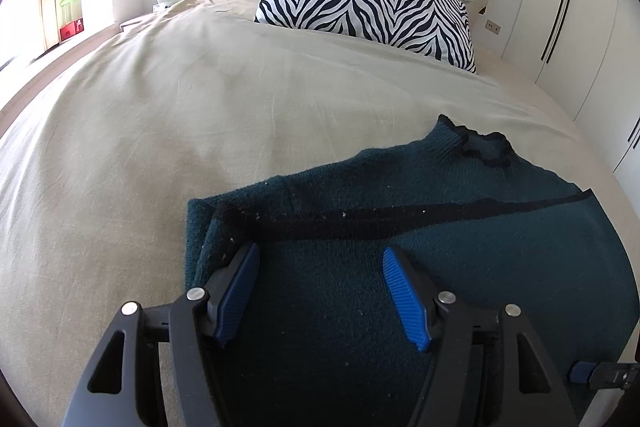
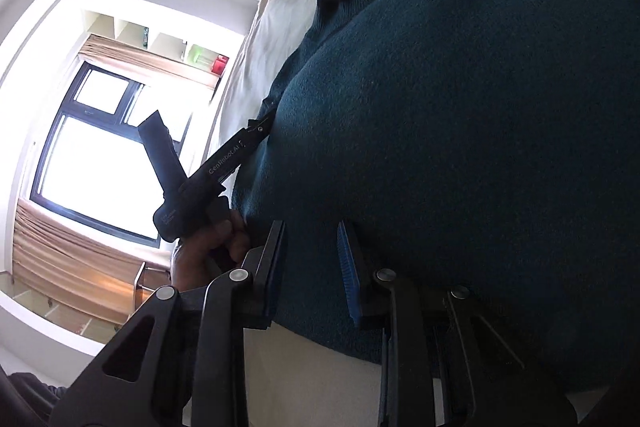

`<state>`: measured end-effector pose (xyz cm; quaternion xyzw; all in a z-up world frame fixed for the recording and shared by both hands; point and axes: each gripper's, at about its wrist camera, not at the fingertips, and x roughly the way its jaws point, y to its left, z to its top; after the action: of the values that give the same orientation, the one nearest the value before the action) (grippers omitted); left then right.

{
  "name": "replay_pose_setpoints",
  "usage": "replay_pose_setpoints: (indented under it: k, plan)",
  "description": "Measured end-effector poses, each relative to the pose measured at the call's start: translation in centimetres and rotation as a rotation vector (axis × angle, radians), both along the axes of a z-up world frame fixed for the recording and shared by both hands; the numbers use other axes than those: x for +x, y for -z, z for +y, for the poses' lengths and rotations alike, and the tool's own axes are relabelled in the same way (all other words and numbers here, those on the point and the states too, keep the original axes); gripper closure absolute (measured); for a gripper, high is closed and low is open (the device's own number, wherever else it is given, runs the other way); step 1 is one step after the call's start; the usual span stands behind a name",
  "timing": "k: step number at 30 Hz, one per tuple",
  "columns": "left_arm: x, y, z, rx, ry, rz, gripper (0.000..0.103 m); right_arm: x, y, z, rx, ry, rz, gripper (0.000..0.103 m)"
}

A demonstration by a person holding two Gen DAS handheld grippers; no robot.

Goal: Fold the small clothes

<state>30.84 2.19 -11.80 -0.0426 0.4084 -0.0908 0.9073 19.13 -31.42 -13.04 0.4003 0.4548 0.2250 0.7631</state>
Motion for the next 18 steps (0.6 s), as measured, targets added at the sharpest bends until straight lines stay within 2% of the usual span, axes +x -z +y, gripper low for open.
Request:
replay_pose_setpoints:
  k: [6, 9, 12, 15, 16, 17, 18]
  plan:
    - [-0.1, 0.1, 0.0, -0.001, -0.001, -0.004, 0.036, -2.5, -0.5, -10.9, -0.036, 0.306, -0.028, 0.080]
    - [-0.2, 0.1, 0.0, -0.001, -0.002, -0.007, 0.036, -4.9, -1.8, -15.0, -0.143, 0.452, -0.038, 0.080]
    - [-0.3, -0.5, 0.2, -0.016, -0.004, 0.010, 0.036, -6.2, -4.0, -15.1, -0.232, 0.491, -0.070, 0.076]
    - [-2.7, -2.7, 0.5, -0.058, -0.045, 0.038, 0.036, -6.5, -7.1, -12.1, -0.357, 0.403, -0.168, 0.076]
    - [-4.2, -3.6, 0.4, -0.099, -0.036, 0.040, 0.036, -6.6, -8.1, -10.9, -0.395, 0.369, -0.207, 0.071]
    - [-5.9, -4.4, 0.2, -0.140, -0.021, 0.037, 0.036, -6.5, -8.8, -9.3, -0.417, 0.338, -0.242, 0.052]
    - [-7.7, -4.9, -0.3, -0.166, -0.002, 0.036, 0.034, -6.3, -9.2, -8.0, -0.410, 0.305, -0.278, 0.039]
